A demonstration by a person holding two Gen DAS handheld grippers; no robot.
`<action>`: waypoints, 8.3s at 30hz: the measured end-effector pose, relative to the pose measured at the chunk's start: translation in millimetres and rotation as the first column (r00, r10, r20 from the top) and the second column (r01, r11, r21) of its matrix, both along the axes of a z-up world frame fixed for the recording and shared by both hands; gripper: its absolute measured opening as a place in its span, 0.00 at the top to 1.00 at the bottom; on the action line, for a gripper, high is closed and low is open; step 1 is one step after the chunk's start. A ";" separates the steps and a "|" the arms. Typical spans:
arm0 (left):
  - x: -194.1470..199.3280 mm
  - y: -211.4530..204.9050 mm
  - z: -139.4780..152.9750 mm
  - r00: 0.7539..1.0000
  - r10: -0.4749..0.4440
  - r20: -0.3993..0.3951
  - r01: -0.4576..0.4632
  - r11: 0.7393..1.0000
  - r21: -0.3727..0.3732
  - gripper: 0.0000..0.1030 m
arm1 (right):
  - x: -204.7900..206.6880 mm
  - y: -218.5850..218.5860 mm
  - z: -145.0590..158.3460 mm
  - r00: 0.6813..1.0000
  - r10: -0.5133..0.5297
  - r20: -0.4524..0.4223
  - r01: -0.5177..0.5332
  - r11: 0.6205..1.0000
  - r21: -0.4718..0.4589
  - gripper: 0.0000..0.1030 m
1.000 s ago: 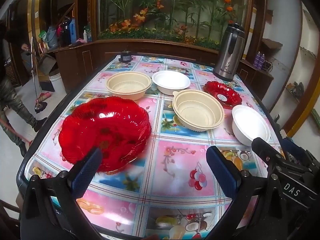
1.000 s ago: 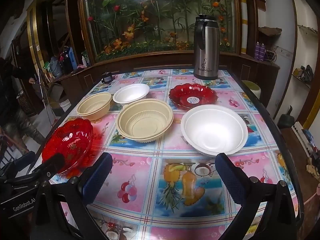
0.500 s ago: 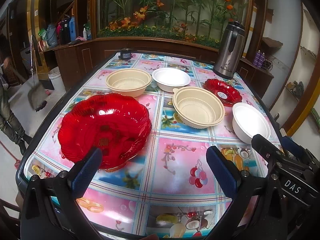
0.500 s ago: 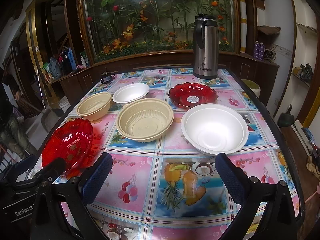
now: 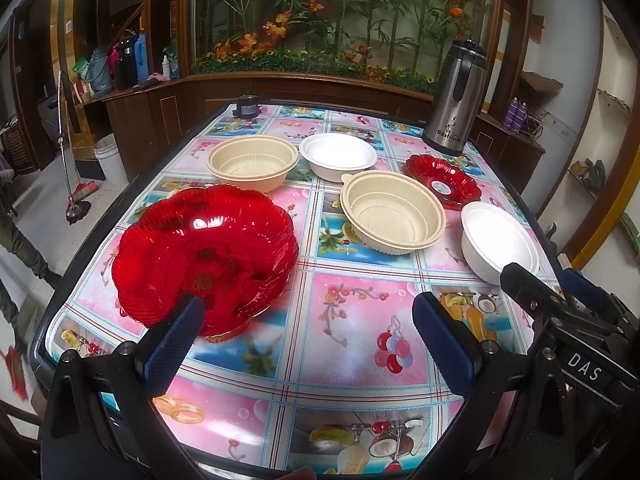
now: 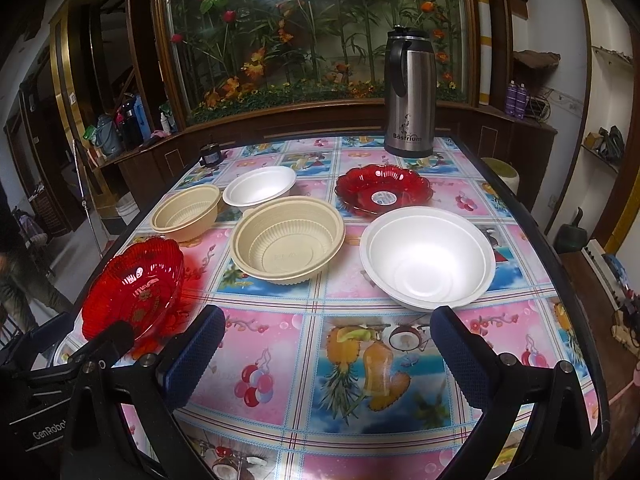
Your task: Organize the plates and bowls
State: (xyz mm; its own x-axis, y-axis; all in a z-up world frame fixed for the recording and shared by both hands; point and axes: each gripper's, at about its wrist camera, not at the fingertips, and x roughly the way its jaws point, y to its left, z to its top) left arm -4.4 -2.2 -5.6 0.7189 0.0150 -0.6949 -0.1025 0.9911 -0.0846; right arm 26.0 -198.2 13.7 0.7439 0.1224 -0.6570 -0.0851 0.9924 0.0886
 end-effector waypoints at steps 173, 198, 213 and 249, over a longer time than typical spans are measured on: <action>212.4 187.3 -24.3 0.953 0.142 -0.269 -0.166 0.984 -0.069 0.00 | 242.8 163.9 -44.3 0.812 0.406 -0.420 -0.117 0.818 0.564 0.29; 268.8 170.3 -76.3 0.923 0.123 -0.364 -0.163 0.983 -0.080 0.88 | 294.5 182.3 -102.6 0.810 0.281 -0.515 -0.059 0.913 0.404 0.89; 208.7 158.1 -19.7 0.961 0.124 -0.247 -0.145 0.987 -0.068 0.88 | 237.8 173.9 -41.7 0.863 0.322 -0.388 -0.147 0.897 0.418 0.89; 45.6 93.0 -3.1 0.989 0.120 -0.087 -0.124 0.992 -0.034 0.87 | 59.4 100.0 -7.0 0.910 0.354 -0.217 -0.240 0.876 0.419 0.89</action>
